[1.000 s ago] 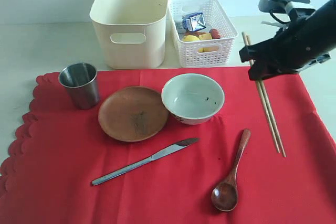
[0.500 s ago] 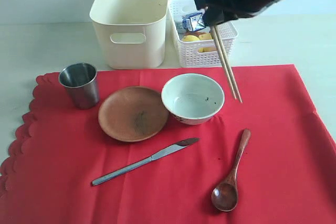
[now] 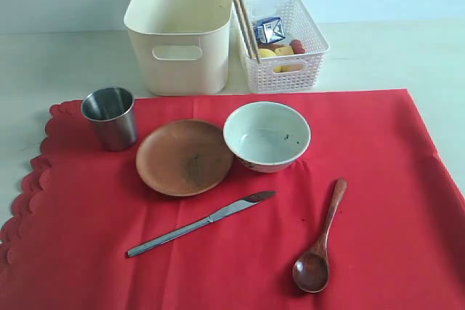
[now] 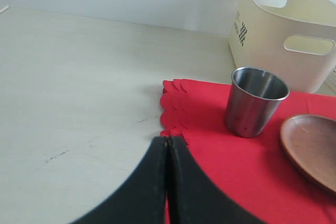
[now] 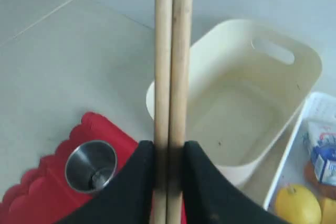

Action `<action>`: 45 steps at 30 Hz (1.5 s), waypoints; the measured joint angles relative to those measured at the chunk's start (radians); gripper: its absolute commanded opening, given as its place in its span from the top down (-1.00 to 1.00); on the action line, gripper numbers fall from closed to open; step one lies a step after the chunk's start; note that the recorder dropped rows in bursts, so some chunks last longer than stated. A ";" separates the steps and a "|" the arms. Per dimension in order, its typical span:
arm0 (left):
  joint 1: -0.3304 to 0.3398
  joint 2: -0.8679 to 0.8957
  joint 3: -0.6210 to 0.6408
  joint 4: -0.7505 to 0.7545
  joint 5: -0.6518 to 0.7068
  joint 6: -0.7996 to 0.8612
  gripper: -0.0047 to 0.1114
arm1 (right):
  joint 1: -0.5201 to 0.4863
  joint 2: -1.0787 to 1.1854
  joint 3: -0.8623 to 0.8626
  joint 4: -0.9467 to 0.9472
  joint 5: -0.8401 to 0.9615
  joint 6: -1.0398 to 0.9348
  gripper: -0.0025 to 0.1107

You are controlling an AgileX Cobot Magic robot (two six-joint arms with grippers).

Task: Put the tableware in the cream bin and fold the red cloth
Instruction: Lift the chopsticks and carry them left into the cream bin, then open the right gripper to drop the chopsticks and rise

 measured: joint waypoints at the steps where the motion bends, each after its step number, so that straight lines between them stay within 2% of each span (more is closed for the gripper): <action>1: 0.000 0.000 0.000 0.000 0.000 0.000 0.92 | 0.011 0.010 -0.013 -0.002 -0.013 0.000 0.96; 14: 0.000 0.000 0.000 0.000 0.000 0.000 0.92 | 0.124 0.190 -0.184 -0.021 -0.260 -0.066 0.96; 22: 0.000 0.000 0.000 0.000 0.000 0.000 0.92 | 0.137 0.297 -0.222 -0.032 -0.514 -0.078 0.96; 27: 0.000 0.000 0.000 0.000 0.000 0.000 0.92 | 0.137 0.392 -0.224 -0.039 -0.701 -0.153 0.96; 31: 0.000 0.000 0.000 0.000 0.000 0.000 0.92 | 0.137 0.466 -0.224 -0.043 -0.784 -0.174 0.96; 45: 0.000 0.000 0.000 0.000 0.000 0.000 0.92 | 0.137 0.587 -0.224 -0.010 -0.808 -0.180 0.96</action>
